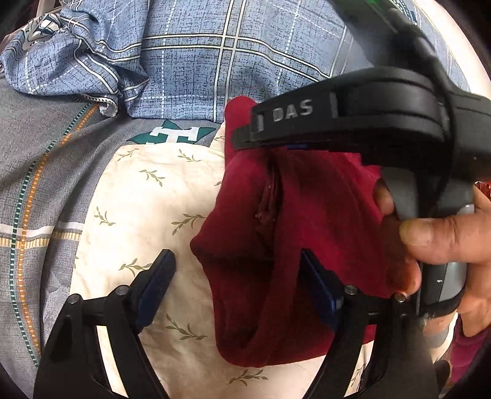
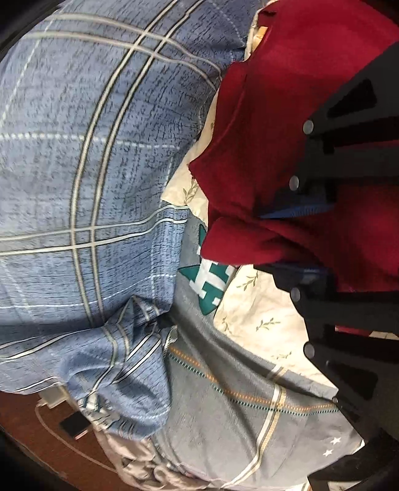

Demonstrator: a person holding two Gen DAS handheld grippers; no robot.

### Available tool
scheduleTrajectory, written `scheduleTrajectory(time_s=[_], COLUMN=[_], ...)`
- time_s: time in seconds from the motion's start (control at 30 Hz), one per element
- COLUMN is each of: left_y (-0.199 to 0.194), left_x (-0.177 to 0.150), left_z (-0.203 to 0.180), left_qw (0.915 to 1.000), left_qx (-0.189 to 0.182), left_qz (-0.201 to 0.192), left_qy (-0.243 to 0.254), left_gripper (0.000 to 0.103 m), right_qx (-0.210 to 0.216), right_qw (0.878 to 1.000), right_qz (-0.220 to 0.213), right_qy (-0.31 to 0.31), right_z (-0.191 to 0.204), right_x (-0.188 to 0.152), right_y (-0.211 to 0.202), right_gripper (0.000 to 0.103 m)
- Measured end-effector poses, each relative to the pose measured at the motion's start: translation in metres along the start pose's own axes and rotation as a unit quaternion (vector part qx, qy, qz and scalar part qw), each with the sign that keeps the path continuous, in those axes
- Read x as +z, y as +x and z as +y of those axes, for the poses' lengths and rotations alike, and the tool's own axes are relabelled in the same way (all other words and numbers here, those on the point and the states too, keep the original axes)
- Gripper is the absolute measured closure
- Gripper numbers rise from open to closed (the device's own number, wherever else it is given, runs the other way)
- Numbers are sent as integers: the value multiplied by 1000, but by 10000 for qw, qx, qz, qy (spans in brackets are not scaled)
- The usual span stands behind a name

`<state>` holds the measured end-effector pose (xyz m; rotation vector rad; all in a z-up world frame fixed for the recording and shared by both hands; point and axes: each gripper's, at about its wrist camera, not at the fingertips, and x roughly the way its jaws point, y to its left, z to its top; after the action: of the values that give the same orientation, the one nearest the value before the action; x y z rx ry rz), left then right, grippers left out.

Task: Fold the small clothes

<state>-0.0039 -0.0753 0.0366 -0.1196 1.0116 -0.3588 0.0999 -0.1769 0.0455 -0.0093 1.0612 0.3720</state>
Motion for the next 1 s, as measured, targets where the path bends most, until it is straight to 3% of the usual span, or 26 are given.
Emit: scheduleTrajectory(time_s=[0.03,0.07,0.17,0.23,0.5,0.6,0.67,0.83,0.93,1.0], left_y=[-1,-3,-13,-16,-20,-21,-21,-25,-25,-25], left_x=[0,0,0,0,-2,-2,-2,-3,-3,-3], left_z=[-2,-3,-10,-11,-9,-10,-9,-12,-10,-10], left_qw=[10000,9998,9997,9996,9995,9994,9994,9991,9992,9992], left_qx=[-91,-183,-94,-120,-36,-65,-77,-108,-159,-162], left_qz=[11,47,-134,-169,-214,-210,-196,-208,-180,-168], left_qy=[25,43,182,171,249,273,286,351,331,332], left_gripper=[45,53,67,70,75,76,77,78,78,78], right_qx=[58,152,357,500,462,434,300,303,338,120], right_qw=[10000,9997,9987,9973,9973,9970,9976,9983,9981,9989], right_qz=[-47,-109,-248,-350,-327,-262,-247,-65,274,365], right_qy=[53,124,285,419,474,583,578,498,425,260], right_z=[-2,-6,-15,-23,-24,-25,-24,-10,-1,6], right_x=[-1,-2,-5,-8,-13,-10,-8,2,7,8], right_y=[-4,-9,-25,-35,-49,-48,-46,-33,-14,-4], right_gripper=[82,83,85,85,84,69,45,32,29,32])
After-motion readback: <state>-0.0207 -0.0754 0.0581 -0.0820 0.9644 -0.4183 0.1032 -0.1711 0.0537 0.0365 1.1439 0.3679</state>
